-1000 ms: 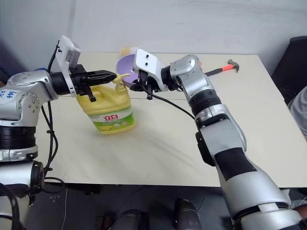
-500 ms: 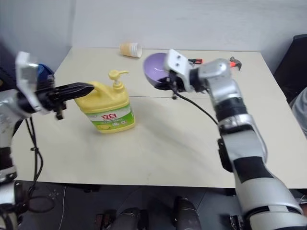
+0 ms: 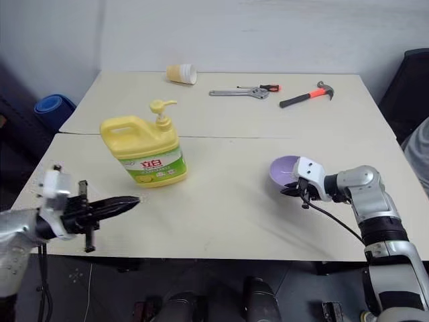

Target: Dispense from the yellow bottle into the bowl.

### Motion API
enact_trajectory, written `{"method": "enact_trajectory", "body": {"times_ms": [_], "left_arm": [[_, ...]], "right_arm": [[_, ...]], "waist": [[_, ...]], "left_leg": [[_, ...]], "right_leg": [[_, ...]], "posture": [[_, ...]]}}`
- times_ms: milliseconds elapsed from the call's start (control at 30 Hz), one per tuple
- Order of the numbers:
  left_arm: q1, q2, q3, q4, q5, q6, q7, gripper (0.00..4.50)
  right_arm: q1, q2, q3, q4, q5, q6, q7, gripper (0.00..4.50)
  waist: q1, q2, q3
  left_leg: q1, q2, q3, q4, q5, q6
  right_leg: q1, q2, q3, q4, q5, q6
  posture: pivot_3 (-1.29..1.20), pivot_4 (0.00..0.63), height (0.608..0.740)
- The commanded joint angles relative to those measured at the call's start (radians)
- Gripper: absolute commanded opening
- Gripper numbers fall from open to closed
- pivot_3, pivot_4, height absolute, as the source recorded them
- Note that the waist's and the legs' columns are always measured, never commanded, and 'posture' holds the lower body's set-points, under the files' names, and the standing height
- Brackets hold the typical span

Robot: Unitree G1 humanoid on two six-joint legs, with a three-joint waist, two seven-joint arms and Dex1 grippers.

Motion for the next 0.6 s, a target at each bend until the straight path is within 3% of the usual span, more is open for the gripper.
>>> {"method": "enact_trajectory", "body": {"times_ms": [33,67,167,300,467,600], "left_arm": [[0.013,-0.002,-0.038,0.056,0.068,-0.057,0.047,0.01],[0.008,-0.002,-0.048,0.076,0.093,-0.076,0.063,0.00],[0.002,-0.013,-0.050,0.104,0.103,-0.135,0.068,0.57],[0.007,-0.021,-0.021,0.130,0.109,-0.189,0.109,1.77],[0.109,-0.002,-0.010,0.133,0.112,-0.219,0.096,3.37],[0.193,0.005,-0.015,0.159,0.185,-0.335,0.095,4.48]], "right_arm": [[0.020,0.012,-0.049,-0.010,0.039,-0.029,-0.045,0.00],[0.024,0.014,-0.059,-0.007,0.048,-0.044,-0.053,0.30],[0.043,0.005,-0.105,0.004,0.080,-0.115,-0.073,1.19],[0.115,0.010,-0.203,-0.093,0.210,-0.179,-0.041,2.61],[0.376,0.009,-0.233,-0.406,0.336,-0.257,0.052,4.39],[0.528,0.043,-0.232,-0.511,0.362,-0.332,0.048,4.50]], "waist": [[0.001,0.000,0.000],[0.001,0.000,0.000],[0.003,0.000,0.000],[0.014,0.000,0.000],[0.026,0.000,0.000],[0.028,0.000,0.000]], "left_leg": [[0.000,0.000,0.000,0.000,0.000,0.000],[0.000,0.000,0.000,0.000,0.000,0.000],[0.000,0.000,0.000,0.000,0.000,0.000],[-0.001,0.000,-0.001,0.000,0.000,0.001],[0.000,0.001,-0.001,0.000,-0.001,0.001],[0.000,0.001,0.000,0.000,-0.002,0.002]], "right_leg": [[0.000,0.000,0.000,0.000,0.000,0.000],[0.000,0.000,0.000,0.000,0.000,0.000],[0.000,0.000,-0.001,0.000,0.000,0.000],[0.000,-0.001,-0.001,-0.001,0.000,0.000],[0.001,0.000,-0.002,-0.002,0.000,0.000],[0.002,0.000,-0.003,-0.003,0.000,0.000]], "posture": [[0.00,0.150,0.740],[0.00,0.150,0.740],[0.00,0.150,0.740],[0.00,0.150,0.740],[0.00,0.150,0.740],[0.00,0.150,0.740]]}}
